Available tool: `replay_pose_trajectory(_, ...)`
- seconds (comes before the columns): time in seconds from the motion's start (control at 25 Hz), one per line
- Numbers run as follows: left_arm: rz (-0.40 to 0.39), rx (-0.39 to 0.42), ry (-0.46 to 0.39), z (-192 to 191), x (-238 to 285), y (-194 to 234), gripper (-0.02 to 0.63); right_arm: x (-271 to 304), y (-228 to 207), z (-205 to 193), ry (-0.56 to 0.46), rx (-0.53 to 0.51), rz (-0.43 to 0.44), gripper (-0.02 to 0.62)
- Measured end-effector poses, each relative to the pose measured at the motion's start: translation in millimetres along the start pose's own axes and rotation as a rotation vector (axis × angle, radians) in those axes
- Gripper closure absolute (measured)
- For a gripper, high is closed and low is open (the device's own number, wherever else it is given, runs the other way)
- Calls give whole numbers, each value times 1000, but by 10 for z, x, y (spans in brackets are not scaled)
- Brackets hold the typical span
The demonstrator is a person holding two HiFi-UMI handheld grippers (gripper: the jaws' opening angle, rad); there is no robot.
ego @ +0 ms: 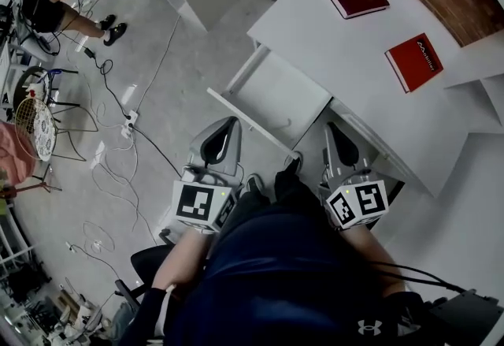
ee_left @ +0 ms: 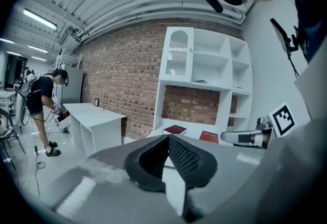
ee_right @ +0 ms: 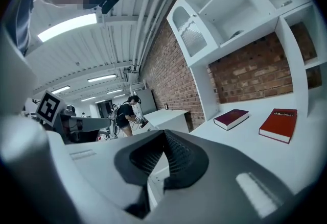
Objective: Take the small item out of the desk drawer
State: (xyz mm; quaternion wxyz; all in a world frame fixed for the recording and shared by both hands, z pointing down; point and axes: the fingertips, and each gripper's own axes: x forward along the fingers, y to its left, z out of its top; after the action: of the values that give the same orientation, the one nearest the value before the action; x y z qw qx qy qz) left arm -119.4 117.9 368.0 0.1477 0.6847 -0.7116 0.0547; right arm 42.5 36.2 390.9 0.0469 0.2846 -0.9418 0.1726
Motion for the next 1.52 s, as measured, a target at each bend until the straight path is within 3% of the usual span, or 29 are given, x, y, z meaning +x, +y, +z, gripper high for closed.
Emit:
replay_pose_trajectory(0.52, -19, 26, 24, 54, 591, -159, 603, 242, -521, 35, 23, 50, 17, 592)
replay_pose_trajectory(0.8, -49, 22, 58, 22, 943, 90, 603, 530, -669, 80, 47, 63, -25, 592)
replay_pose_trajectory(1.28, -313, 85, 210, -220, 1684, 498, 603, 804, -666, 71, 49, 105, -284, 592)
replay_pose_trajectory(1.52, -515, 241, 307, -627, 1994, 351, 603, 743, -676, -23, 41, 156, -424, 592)
